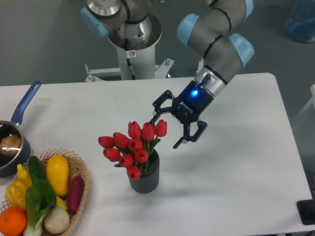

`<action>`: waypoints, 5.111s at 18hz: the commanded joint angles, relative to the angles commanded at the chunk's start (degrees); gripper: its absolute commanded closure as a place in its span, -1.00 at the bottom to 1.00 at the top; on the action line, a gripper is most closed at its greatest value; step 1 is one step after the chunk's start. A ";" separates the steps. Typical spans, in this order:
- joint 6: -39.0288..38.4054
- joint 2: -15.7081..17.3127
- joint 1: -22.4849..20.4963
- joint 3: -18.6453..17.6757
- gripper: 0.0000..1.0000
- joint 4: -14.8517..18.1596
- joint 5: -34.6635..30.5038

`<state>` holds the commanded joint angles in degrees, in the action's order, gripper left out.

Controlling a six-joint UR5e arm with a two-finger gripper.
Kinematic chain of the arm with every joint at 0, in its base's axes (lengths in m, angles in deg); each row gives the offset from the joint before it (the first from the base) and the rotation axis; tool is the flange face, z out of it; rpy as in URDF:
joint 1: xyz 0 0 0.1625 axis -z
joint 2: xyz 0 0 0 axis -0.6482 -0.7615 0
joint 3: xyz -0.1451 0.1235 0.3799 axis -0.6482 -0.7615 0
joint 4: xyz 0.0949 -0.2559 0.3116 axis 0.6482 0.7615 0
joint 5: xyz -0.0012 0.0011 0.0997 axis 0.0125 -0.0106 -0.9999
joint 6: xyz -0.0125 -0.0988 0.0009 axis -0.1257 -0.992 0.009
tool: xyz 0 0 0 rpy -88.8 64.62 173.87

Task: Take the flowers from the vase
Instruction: 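Lower the open gripper beside the tulip stems above the vase rim, then position the gripper fingers around the tulip stems at the vase mouth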

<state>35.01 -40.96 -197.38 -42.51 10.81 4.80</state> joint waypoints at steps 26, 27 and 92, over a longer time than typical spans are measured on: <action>2.67 -2.38 2.11 -0.96 -1.00 0.00 6.68; 2.67 -2.55 2.46 -0.96 -1.00 -0.09 6.85; -0.41 -9.23 3.78 -1.40 -1.00 -2.81 19.07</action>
<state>34.60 -50.19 -193.60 -43.91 8.00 23.87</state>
